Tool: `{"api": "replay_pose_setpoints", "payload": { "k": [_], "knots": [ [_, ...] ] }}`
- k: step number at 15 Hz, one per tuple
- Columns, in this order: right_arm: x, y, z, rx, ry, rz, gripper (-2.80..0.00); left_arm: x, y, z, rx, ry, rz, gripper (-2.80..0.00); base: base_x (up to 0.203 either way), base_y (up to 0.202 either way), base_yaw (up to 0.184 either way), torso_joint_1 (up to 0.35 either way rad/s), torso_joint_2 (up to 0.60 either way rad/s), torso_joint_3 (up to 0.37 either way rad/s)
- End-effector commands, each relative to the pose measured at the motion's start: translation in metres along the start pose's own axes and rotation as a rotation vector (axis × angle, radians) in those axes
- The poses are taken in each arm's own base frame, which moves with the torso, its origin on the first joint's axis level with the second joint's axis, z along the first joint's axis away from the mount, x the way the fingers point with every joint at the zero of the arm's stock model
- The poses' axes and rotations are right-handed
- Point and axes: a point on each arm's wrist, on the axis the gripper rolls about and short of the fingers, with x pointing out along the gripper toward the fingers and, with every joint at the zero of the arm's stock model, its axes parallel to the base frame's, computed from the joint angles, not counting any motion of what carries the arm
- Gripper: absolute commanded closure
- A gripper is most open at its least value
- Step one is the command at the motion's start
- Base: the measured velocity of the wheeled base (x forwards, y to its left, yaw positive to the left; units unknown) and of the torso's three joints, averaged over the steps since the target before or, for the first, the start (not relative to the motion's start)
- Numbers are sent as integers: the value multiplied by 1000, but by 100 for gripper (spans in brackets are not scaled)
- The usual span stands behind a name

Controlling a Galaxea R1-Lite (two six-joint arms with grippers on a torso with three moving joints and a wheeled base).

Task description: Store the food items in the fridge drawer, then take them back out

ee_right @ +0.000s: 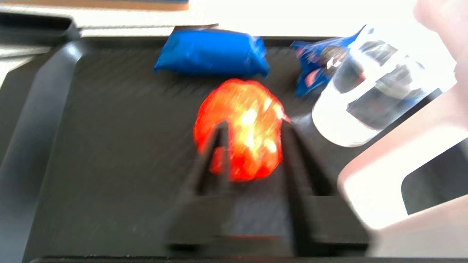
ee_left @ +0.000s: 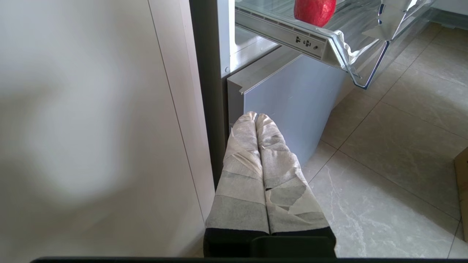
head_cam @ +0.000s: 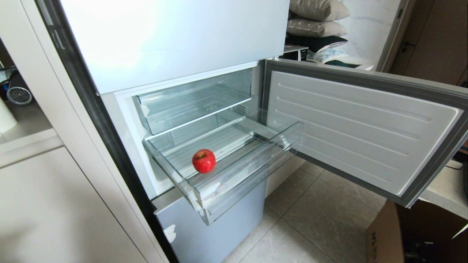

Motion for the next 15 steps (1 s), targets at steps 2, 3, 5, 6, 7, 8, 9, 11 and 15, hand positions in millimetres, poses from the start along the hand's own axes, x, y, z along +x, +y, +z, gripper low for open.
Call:
{"api": "replay_pose_setpoints", "payload": {
  "k": [2, 3, 5, 6, 7, 8, 9, 11, 15],
  "knots": [
    [8, 2, 0, -3, -11, -4, -280, 0, 0, 0, 0, 2, 1, 0, 0, 0, 0, 0, 0, 0],
    [12, 2, -3, -4, -8, -4, -280, 0, 0, 0, 0, 2, 1, 0, 0, 0, 0, 0, 0, 0],
    [18, 2, -5, -2, -10, -3, -280, 0, 0, 0, 0, 2, 1, 0, 0, 0, 0, 0, 0, 0],
    [23, 3, -6, -2, -11, 0, -280, 0, 0, 0, 0, 2, 1, 0, 0, 0, 0, 0, 0, 0],
    [27, 4, -8, -1, -11, 4, -280, 0, 0, 0, 0, 2, 1, 0, 0, 0, 0, 0, 0, 0],
    [31, 5, -10, 9, -8, 6, -280, 0, 0, 0, 0, 2, 1, 0, 0, 0, 0, 0, 0, 0],
    [34, 5, -12, 20, -7, 8, -280, 0, 0, 0, 0, 2, 1, 0, 0, 0, 0, 0, 0, 0],
    [38, 6, -14, 27, -6, 7, -280, 0, 0, 0, 0, 2, 1, 0, 0, 0, 0, 0, 0, 0],
    [48, 7, -23, 30, 4, 4, -280, 0, 0, 0, 0, 2, 1, 0, 0, 0, 0, 0, 0, 0]
  ]
}}
